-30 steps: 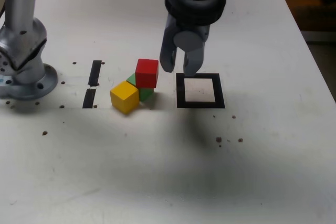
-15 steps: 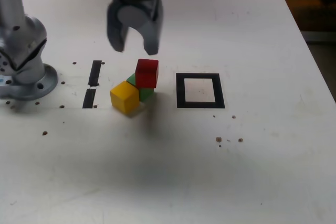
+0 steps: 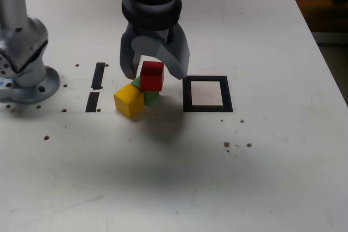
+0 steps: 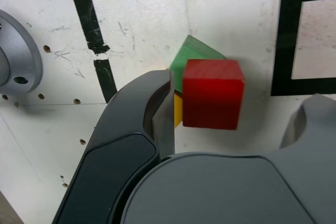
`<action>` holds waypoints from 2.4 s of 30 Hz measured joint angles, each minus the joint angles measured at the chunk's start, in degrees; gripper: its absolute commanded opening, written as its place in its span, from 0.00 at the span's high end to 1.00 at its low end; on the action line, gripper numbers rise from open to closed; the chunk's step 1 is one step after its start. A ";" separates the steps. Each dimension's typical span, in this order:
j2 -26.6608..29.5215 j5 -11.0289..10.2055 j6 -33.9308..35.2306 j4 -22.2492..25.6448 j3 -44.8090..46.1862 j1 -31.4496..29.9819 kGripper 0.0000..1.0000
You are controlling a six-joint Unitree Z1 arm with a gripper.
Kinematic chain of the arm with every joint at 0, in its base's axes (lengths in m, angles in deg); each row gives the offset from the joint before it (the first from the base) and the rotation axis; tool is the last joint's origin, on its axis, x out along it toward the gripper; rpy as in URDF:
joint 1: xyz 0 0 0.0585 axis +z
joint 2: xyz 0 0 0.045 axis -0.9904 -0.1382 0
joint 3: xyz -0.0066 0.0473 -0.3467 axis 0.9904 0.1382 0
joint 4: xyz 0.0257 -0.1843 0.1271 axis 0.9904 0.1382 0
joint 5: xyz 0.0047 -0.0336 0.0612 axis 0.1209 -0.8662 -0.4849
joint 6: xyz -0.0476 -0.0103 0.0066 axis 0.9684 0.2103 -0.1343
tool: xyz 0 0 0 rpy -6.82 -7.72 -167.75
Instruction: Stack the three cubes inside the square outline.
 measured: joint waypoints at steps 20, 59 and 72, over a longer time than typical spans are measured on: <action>-2.07 0.27 0.17 -3.81 4.21 1.96 0.68; -19.34 -3.99 2.31 7.15 -25.84 2.17 0.87; -22.11 -2.18 0.82 2.73 -22.21 4.91 0.86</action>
